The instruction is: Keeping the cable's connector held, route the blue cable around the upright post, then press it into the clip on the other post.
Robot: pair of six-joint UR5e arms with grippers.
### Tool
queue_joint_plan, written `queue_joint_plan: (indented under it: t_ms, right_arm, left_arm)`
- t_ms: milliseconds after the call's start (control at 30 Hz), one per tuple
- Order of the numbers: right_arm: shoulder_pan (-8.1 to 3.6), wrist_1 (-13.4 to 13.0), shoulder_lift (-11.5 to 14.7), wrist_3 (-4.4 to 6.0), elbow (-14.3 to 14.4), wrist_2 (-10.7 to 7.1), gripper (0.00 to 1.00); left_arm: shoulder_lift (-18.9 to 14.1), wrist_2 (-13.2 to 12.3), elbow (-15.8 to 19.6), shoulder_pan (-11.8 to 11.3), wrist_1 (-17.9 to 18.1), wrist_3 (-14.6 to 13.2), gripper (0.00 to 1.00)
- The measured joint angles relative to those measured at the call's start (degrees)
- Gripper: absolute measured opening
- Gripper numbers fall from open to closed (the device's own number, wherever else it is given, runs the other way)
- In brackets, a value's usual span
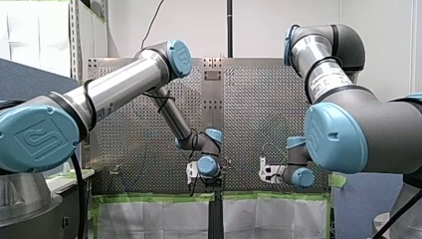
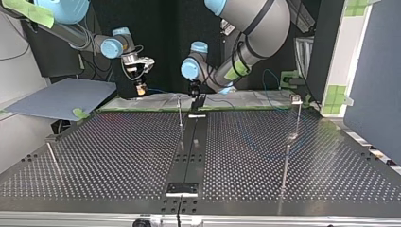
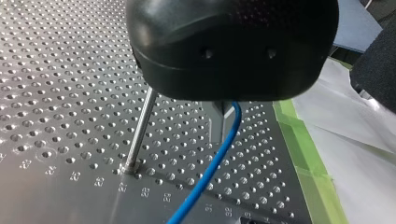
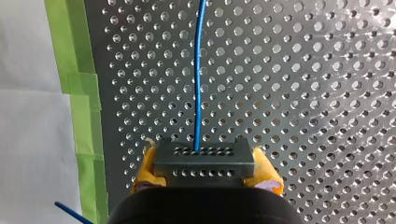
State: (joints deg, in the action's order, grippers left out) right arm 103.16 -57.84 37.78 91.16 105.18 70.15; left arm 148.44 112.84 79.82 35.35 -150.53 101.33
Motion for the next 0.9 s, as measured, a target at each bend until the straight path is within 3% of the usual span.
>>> queue_joint_plan:
  t_ms: [367, 567, 900]
  right_arm:
    - [-0.02, 0.07, -0.09, -0.08, 0.01, 0.00, 0.00]
    - [-0.12, 0.66, -0.24, -0.71, 0.00, 0.01, 0.00]
    - [-0.33, 0.72, -0.28, -0.80, -0.47, -0.09, 0.00]
  left_arm:
    - [0.02, 0.38, -0.01, 1.61, -0.21, -0.67, 0.00]
    - [-0.03, 1.54, 0.01, 2.27, -0.21, -0.67, 0.00]
    - [-1.38, 1.49, 0.01, 1.99, 0.01, -1.23, 0.00]
